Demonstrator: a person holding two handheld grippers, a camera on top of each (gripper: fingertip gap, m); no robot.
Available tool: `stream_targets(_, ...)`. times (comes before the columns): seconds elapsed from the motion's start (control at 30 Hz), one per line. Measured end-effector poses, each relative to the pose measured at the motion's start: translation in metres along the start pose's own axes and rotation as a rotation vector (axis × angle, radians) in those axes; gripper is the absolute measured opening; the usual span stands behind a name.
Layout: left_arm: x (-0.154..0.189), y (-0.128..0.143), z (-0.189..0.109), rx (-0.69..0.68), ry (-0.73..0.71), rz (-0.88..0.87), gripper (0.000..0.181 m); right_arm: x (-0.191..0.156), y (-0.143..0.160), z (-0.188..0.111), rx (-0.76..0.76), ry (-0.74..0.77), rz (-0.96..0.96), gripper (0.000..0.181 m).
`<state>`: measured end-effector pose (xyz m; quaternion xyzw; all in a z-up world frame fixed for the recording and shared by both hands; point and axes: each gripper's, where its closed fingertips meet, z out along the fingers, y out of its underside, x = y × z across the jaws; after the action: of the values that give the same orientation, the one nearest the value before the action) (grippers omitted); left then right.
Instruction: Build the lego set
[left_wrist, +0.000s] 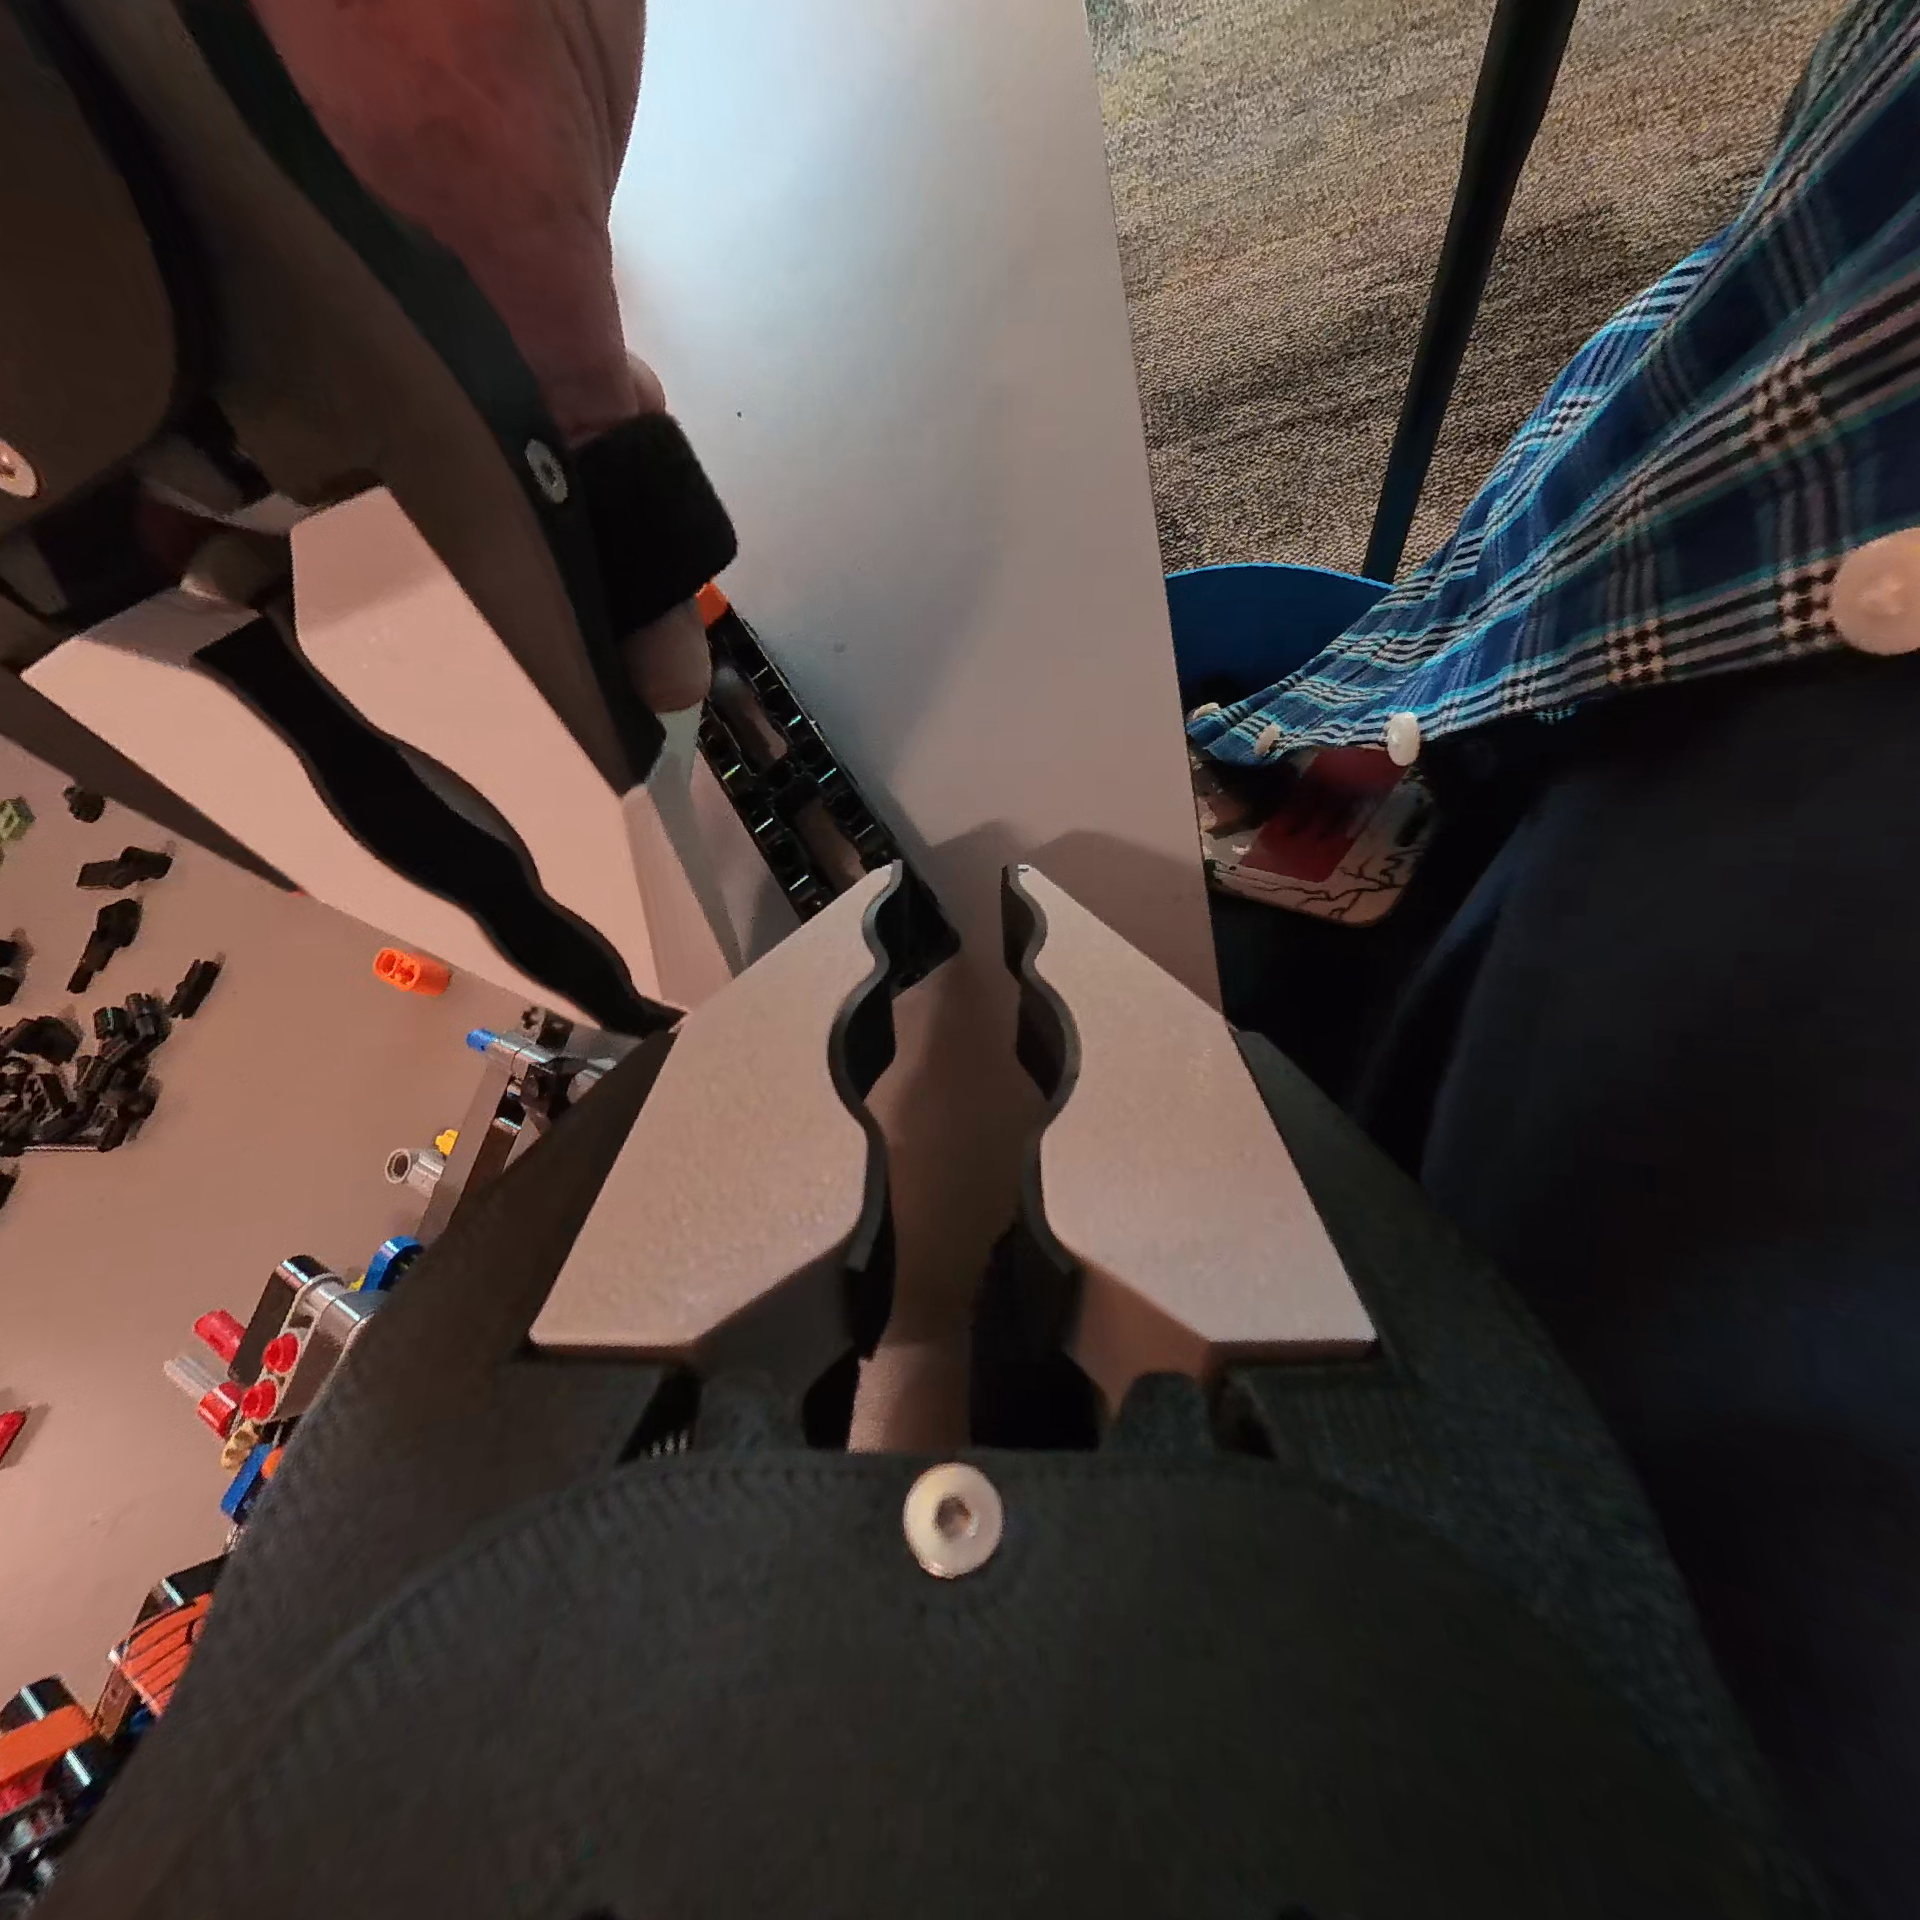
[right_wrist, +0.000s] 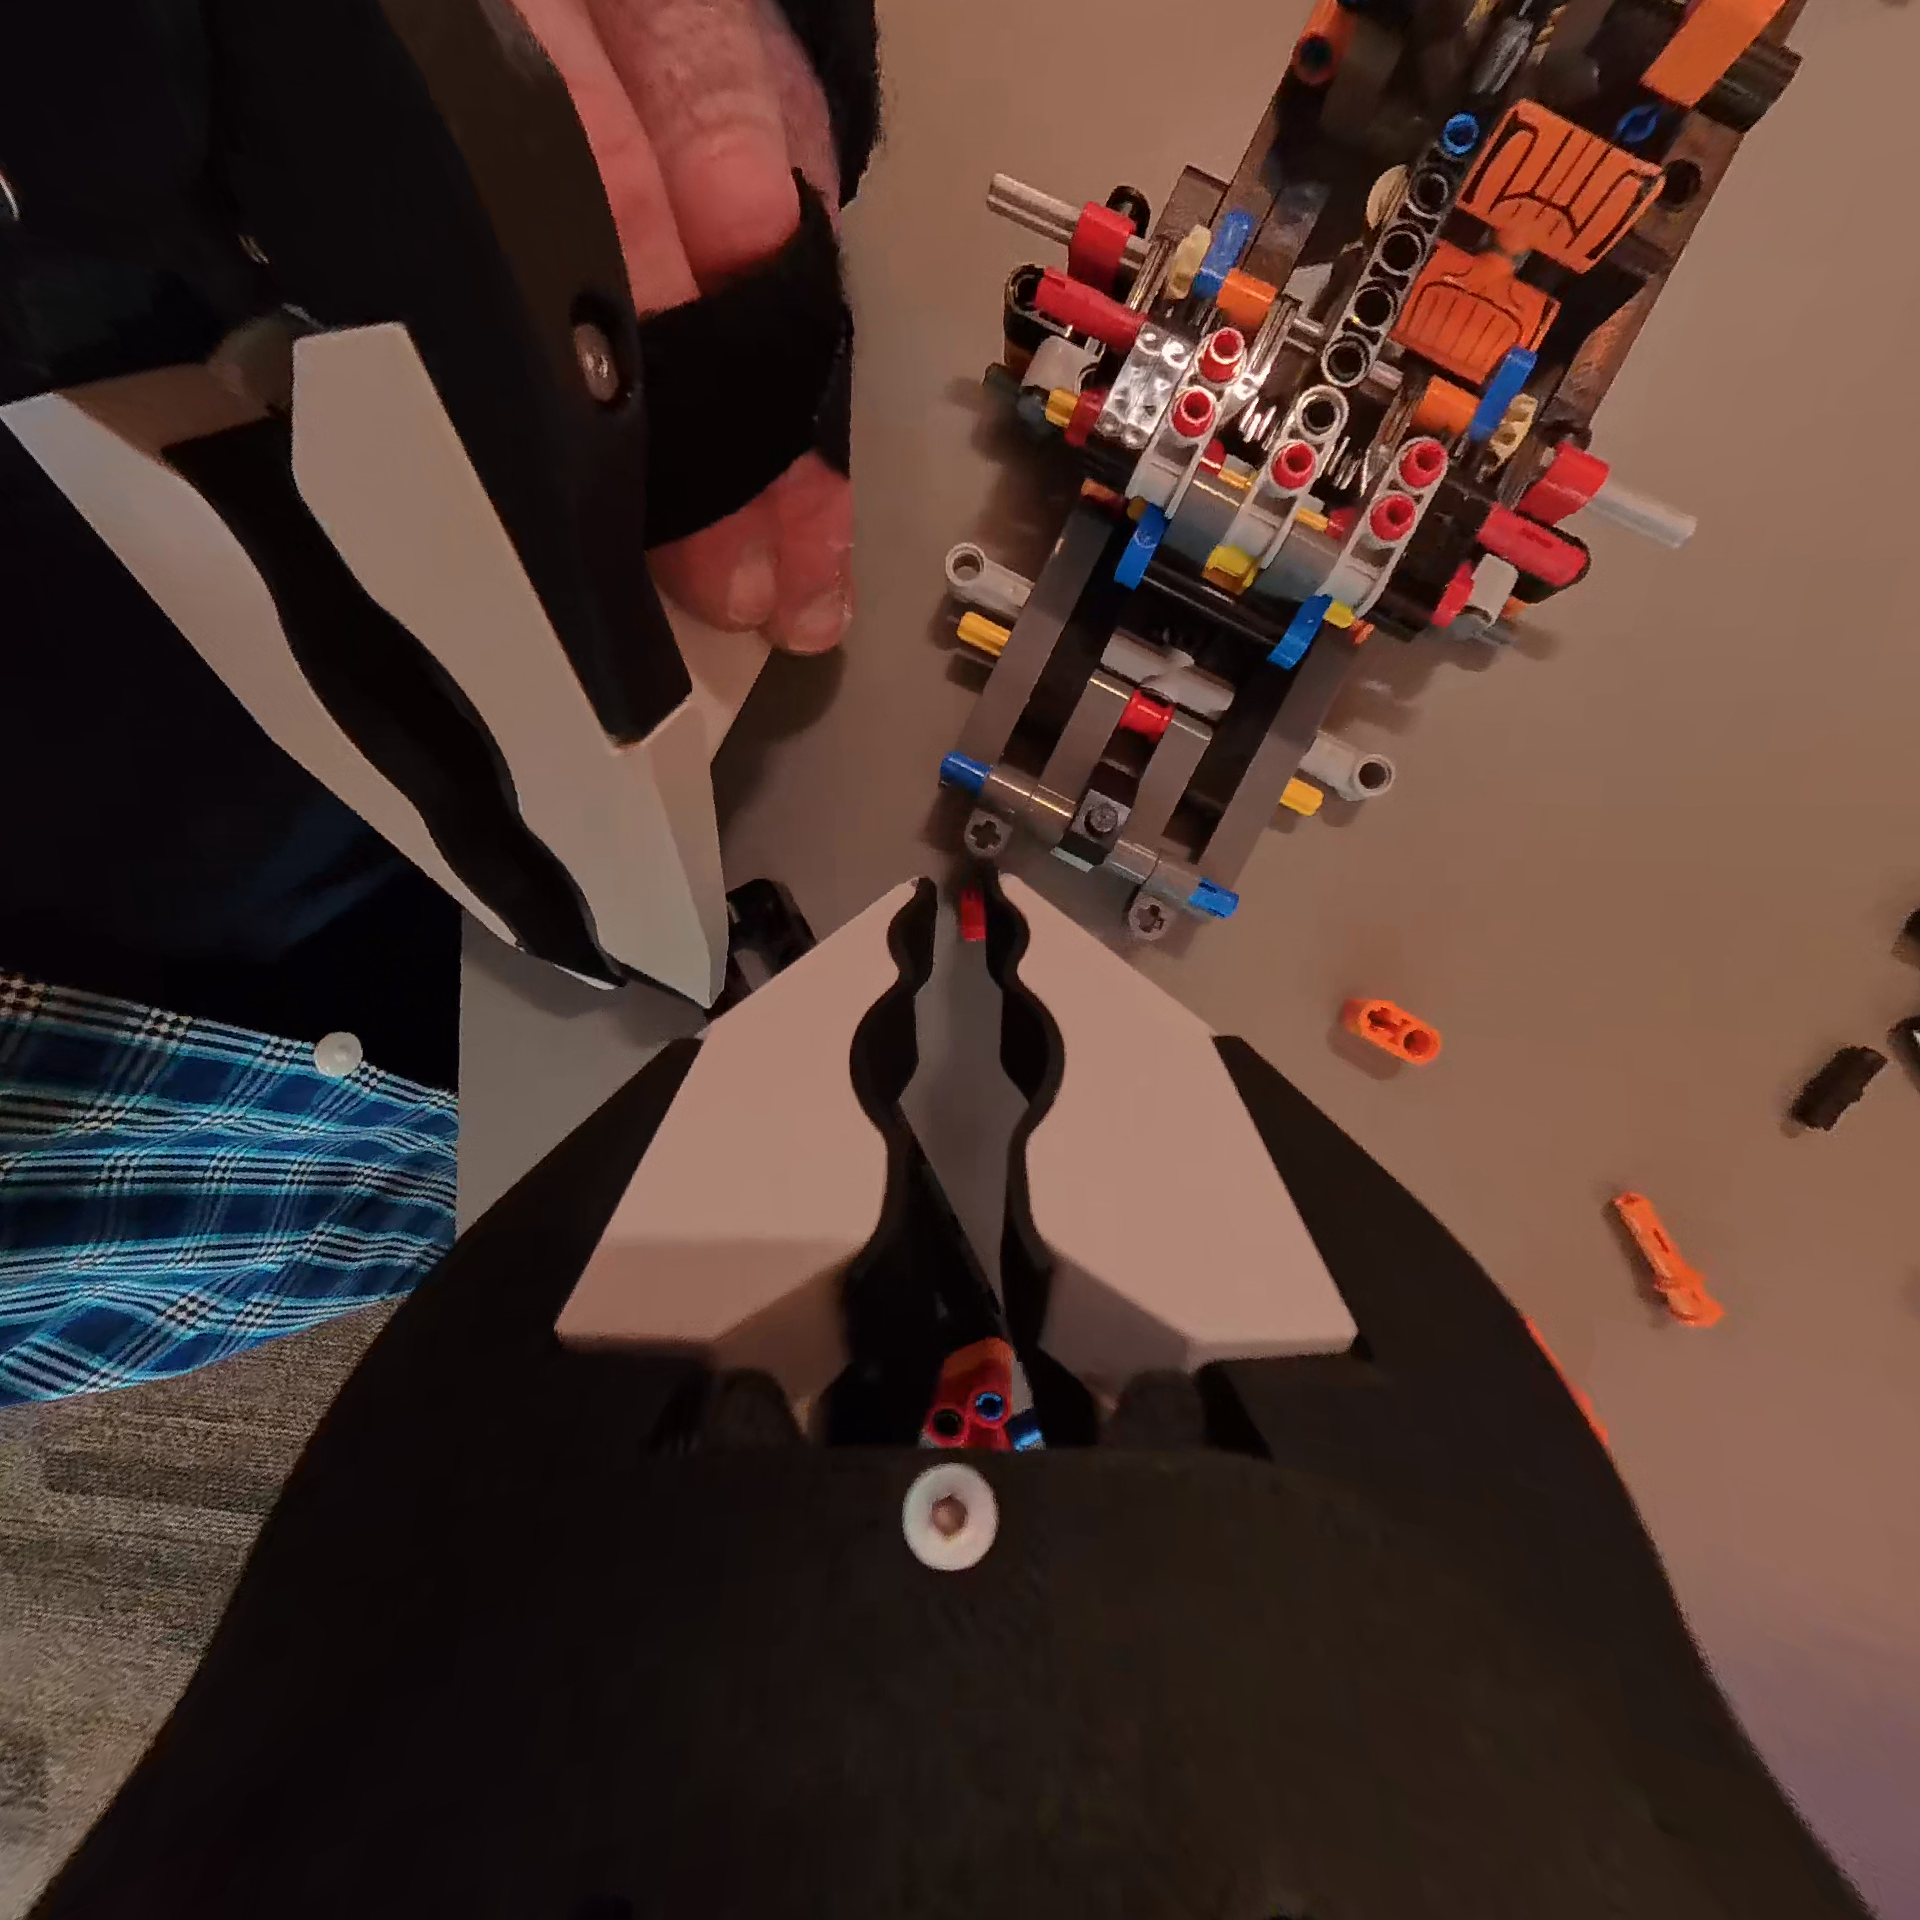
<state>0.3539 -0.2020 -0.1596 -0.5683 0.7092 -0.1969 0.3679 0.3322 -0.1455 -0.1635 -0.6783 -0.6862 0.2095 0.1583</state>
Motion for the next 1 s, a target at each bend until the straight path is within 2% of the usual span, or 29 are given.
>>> stream_targets(0.17,-0.0002,0.0001,-0.0004,0.0,0.0,-0.001,0.017,-0.0001,0.0027,-0.0027,0.009,0.021,0.021,0.013)
stream_targets(0.53,-0.0007,0.0,-0.0007,0.0,0.002,-0.004,0.017,0.0039,0.0079,-0.0058,0.028,0.073,0.075,0.013)
stream_targets(0.8,-0.0007,-0.0002,-0.0006,0.0,0.003,-0.003,0.017,0.0051,0.0088,-0.0057,0.071,0.143,0.138,0.0)
stream_targets(1.0,-0.0008,-0.0004,-0.0006,0.0,0.001,-0.002,0.018,0.0046,0.006,-0.0062,0.094,0.15,0.168,0.005)
